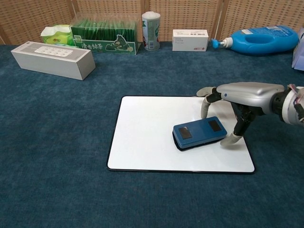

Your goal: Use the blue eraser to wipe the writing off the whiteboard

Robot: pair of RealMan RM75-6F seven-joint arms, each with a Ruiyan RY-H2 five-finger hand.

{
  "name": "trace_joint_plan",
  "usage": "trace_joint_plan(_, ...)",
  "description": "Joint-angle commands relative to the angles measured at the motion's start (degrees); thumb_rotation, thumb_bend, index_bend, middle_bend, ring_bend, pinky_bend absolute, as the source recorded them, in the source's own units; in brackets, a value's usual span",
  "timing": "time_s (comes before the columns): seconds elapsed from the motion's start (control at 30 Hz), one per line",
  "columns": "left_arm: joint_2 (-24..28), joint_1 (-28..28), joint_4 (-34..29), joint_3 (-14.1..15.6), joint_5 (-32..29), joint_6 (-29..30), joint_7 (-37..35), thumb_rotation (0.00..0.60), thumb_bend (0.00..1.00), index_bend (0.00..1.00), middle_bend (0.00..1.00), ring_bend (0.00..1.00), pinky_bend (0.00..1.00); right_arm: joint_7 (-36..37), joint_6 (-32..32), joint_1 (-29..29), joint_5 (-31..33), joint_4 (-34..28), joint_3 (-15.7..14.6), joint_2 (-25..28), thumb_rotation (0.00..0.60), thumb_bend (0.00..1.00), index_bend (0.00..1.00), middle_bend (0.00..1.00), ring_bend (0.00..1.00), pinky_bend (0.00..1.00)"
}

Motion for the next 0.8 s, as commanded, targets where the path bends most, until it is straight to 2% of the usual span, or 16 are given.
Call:
trace_joint_plan(0.03,0.0,0.1,0.2,0.1,-0.1,0.0,-0.3,0.600,0.33,0.35,0.14,0.09,0.00,-0.5,-0.4,0.4,0.7,0.4,0.2,-0.6,0.600,0.15,0.36,0.00,0.00,0.00)
trace_joint_plan(0.33,-0.2,0.0,1.2,0.1,-0.2,-0.2,-1.4,0.600,0.33,0.35,0.14,0.08,0.00,-1.8,-0.6,1.3,2.7,1.2,0.7,-1.8,0.600,0.15,0.40,0.00,0.00,0.00)
trace_joint_plan(0.8,-0.6,-0.3,2.1,0.1,-0.4,-0.6,-2.1,0.600,0.33,0.35,0.13,0.08,0.00,-4.6,-0.3,2.6,6.0,-0.6,1.0,-0.7,0.600,0.15,0.40,0.00,0.00,0.00)
